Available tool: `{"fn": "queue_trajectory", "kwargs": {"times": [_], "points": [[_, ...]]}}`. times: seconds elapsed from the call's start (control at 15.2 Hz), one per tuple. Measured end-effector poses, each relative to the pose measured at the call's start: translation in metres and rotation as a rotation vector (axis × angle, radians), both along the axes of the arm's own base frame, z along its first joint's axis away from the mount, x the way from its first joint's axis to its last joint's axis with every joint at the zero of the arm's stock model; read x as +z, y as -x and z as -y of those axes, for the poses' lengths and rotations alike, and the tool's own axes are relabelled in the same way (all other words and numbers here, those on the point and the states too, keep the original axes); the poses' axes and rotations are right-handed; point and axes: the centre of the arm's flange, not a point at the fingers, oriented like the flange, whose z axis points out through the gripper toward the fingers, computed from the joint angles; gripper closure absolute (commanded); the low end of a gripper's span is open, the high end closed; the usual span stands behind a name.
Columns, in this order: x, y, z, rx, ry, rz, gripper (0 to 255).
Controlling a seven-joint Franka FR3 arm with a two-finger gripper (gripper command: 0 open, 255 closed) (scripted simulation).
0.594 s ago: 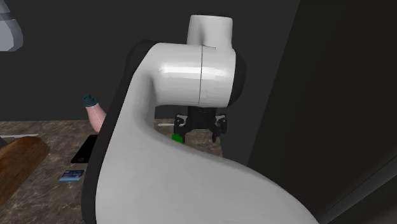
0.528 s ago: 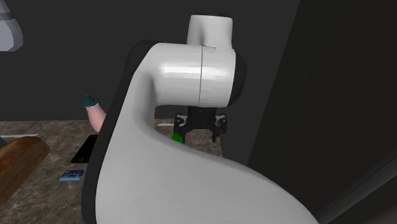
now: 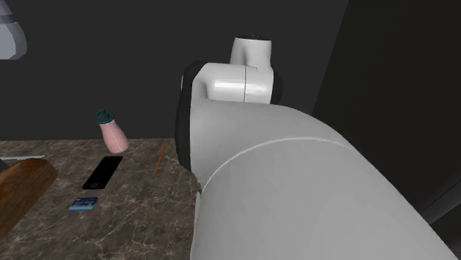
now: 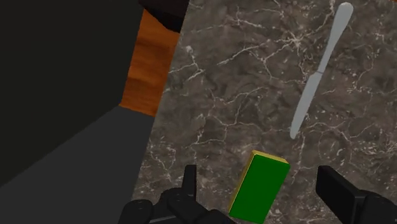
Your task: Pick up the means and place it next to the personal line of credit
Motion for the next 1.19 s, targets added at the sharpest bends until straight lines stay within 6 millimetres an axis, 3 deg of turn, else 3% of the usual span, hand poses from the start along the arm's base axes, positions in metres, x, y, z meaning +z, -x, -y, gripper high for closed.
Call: {"fn": "queue_trajectory", "kwargs": {"times": [0.66,1.19], "points": [[-0.058,-0.122,-0.005,0.425,0.013,0.017,0],[-0.102,-0.208,-0.050,0.767,0.024,0.028,0]]}}
